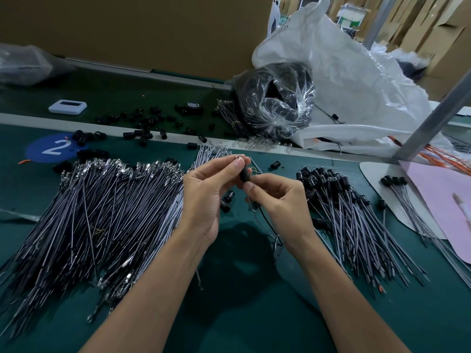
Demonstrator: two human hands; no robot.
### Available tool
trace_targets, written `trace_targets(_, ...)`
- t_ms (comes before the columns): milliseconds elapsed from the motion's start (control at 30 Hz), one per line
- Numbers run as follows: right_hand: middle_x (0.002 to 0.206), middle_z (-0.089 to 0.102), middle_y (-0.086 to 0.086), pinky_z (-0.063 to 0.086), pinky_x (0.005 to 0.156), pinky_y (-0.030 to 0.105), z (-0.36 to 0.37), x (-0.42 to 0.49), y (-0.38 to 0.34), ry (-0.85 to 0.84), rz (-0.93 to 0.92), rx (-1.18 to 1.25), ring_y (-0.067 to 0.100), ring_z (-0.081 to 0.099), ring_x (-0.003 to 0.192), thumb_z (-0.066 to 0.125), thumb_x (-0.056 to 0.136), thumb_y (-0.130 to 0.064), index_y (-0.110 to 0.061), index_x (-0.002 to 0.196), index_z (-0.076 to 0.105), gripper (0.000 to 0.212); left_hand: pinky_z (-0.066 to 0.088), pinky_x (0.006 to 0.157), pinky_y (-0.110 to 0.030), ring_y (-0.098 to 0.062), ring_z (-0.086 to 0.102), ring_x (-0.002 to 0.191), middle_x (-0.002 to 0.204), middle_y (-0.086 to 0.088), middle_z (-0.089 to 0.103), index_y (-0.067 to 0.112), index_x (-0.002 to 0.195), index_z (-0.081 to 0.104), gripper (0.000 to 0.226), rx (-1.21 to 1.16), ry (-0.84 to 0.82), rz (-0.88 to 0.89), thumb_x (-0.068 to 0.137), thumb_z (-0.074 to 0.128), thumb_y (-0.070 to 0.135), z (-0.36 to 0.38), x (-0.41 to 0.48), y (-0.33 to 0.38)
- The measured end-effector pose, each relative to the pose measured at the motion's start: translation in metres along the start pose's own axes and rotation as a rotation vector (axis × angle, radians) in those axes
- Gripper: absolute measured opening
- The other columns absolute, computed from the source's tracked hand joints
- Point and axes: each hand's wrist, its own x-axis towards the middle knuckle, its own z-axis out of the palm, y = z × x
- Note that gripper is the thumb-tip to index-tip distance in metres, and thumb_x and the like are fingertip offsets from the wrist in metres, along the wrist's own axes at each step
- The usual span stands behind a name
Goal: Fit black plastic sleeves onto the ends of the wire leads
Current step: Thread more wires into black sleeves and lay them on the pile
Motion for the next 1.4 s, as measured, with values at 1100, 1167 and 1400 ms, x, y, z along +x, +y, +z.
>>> trace_targets(1100, 0.070, 0.069, 0.000, 0.046, 0.067, 0.022, -0.002, 0.001, 0.010, 0.043, -0.195, 0.033, 0.003, 0.057, 0.067, 0.071, 0.084, -0.012, -0.001, 0.083, 0.075, 0.012, 0.055, 0.076, -0.020, -0.014, 0.073, 0.082, 0.085, -0.004, 0.077, 0.008, 0.098, 0.072, 0.032, 0.201, -0.193, 0.158, 0.067, 0.073, 0.003, 0.014, -0.009, 0.005)
trace_targets(1167, 0.072, 0.071, 0.013, 0.049, 0.067, 0.028, -0.002, 0.001, 0.009, 0.055, -0.194, 0.027, 0.009, 0.058, 0.070, 0.071, 0.082, -0.013, 0.000, 0.083, 0.075, 0.014, 0.055, 0.077, -0.022, -0.016, 0.073, 0.084, 0.088, -0.006, 0.077, 0.010, 0.101, 0.072, 0.034, 0.207, -0.202, 0.161, 0.067, 0.074, 0.007, 0.013, -0.009, 0.007)
trace_targets(1400, 0.075, 0.075, 0.001, 0.053, 0.072, 0.027, -0.003, 0.000, 0.007, 0.061, -0.193, 0.024, 0.010, 0.066, 0.071, 0.072, 0.081, -0.006, -0.008, 0.081, 0.076, 0.005, 0.056, 0.075, -0.023, -0.020, 0.074, 0.088, 0.088, -0.009, 0.077, 0.007, 0.094, 0.074, 0.022, 0.182, -0.174, 0.144, 0.073, 0.072, 0.010, 0.014, -0.010, 0.005)
